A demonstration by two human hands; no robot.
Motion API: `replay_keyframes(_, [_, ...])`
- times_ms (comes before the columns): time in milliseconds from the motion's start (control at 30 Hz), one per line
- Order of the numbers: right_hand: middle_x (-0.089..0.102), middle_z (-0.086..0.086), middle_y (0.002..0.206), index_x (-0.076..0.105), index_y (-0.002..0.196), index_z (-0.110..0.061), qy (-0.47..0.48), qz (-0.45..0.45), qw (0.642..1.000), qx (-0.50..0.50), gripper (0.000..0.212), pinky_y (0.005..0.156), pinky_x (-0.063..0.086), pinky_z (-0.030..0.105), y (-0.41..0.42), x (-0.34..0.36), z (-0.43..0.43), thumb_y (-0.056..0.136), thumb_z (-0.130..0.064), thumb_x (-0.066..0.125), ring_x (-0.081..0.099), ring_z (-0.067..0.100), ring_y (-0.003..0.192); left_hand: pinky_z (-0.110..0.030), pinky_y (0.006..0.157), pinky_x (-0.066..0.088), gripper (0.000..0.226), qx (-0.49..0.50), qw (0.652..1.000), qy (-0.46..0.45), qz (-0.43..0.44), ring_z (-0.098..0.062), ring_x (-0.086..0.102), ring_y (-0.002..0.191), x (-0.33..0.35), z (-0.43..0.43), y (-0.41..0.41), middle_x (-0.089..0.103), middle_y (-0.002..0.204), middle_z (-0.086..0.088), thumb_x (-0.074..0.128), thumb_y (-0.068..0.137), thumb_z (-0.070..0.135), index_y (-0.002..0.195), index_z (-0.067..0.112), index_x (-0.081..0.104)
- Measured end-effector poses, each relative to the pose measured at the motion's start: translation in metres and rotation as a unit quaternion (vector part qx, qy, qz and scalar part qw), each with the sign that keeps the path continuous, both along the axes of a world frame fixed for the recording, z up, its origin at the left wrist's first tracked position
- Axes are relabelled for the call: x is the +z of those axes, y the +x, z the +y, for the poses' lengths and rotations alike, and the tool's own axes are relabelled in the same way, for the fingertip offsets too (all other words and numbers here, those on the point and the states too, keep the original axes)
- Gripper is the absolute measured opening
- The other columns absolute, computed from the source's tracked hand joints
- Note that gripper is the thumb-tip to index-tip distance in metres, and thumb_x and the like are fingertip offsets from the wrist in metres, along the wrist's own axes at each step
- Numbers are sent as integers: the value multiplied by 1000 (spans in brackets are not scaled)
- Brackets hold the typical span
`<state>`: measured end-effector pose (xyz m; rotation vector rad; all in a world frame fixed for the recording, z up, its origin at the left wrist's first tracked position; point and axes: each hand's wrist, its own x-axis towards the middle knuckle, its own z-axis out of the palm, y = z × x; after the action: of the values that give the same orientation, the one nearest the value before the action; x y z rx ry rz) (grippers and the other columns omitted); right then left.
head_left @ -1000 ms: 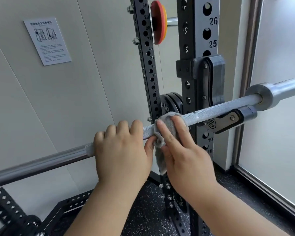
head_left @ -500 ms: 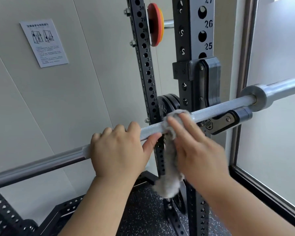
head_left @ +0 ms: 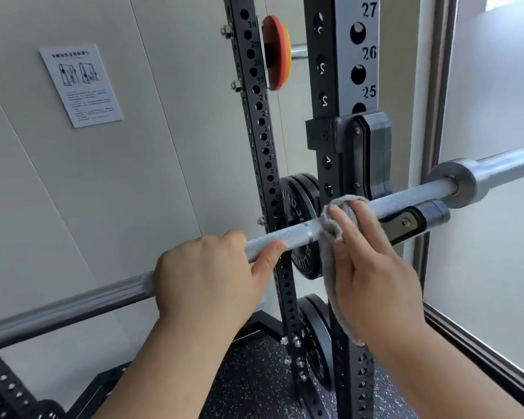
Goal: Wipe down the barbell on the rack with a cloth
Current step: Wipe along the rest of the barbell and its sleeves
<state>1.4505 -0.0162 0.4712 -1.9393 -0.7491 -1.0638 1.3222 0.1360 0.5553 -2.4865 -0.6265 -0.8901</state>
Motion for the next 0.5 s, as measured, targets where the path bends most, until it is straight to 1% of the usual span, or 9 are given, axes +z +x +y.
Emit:
replay_keyframes(33, [39,-15,163,54,149,-33,10,12,1000,9,40,49,55,37,-5,-2,6,110,-34,44,68,25,68,-25,48,22,80,2,1000,-2,-3,-20,45,46,-1,-1,0,44,51,6,-7,86,81,67,22,42])
replay_keyframes(100, [40,-11,163,55,150,-33,-9,-5,999,54,43,50,57,35,-21,-5,20,108,-33,44,70,24,70,-25,49,24,79,-1,1000,-11,-16,-23,43,46,-4,0,2,45,50,5,-3,90,81,66,22,44])
replay_keyframes(133, [42,-8,163,55,150,-33,-30,-26,997,72,45,50,57,33,-26,-6,23,106,-33,45,71,22,70,-26,50,25,77,-6,1000,-16,-22,-24,41,46,-5,1,3,47,51,4,2,91,81,65,22,45])
replay_keyframes(200, [47,-7,160,56,150,-33,-68,-64,993,69,47,51,55,29,-22,-3,16,104,-32,47,71,18,69,-29,53,26,71,-12,999,-29,-18,-26,41,49,-8,2,1,50,54,2,14,93,80,66,22,45])
replay_keyframes(233, [47,-8,160,56,150,-33,-78,-72,993,53,47,50,55,29,-16,-1,9,104,-32,47,71,17,68,-31,56,27,67,-13,999,-31,-17,-27,45,53,-11,3,-1,53,57,2,19,95,78,68,23,47])
replay_keyframes(300, [47,-13,159,58,148,-31,-43,-45,998,23,44,45,54,31,-2,3,-2,106,-34,45,68,18,61,-38,64,29,59,-11,999,-28,-23,-31,54,68,-17,2,-4,58,70,0,27,96,74,78,24,55])
replay_keyframes(400, [41,-14,162,56,147,-33,9,15,1000,23,43,48,56,36,-10,2,7,107,-37,40,68,22,63,-47,78,34,48,19,999,-17,-29,-33,51,85,-29,-9,-1,55,89,-5,41,96,65,94,19,55])
replay_keyframes(467, [40,-10,163,55,149,-32,-17,-5,998,62,47,49,56,31,-25,-2,20,104,-35,43,67,17,64,-53,87,36,40,37,999,-9,-32,-33,49,87,-35,-21,7,52,93,-8,57,93,56,98,17,52])
replay_keyframes(500, [42,-8,163,55,150,-32,-41,-23,996,77,48,49,54,27,-29,-3,21,103,-34,45,67,15,64,-54,88,37,37,38,998,-8,-41,-34,49,86,-37,-25,11,52,93,-9,64,91,51,98,16,52])
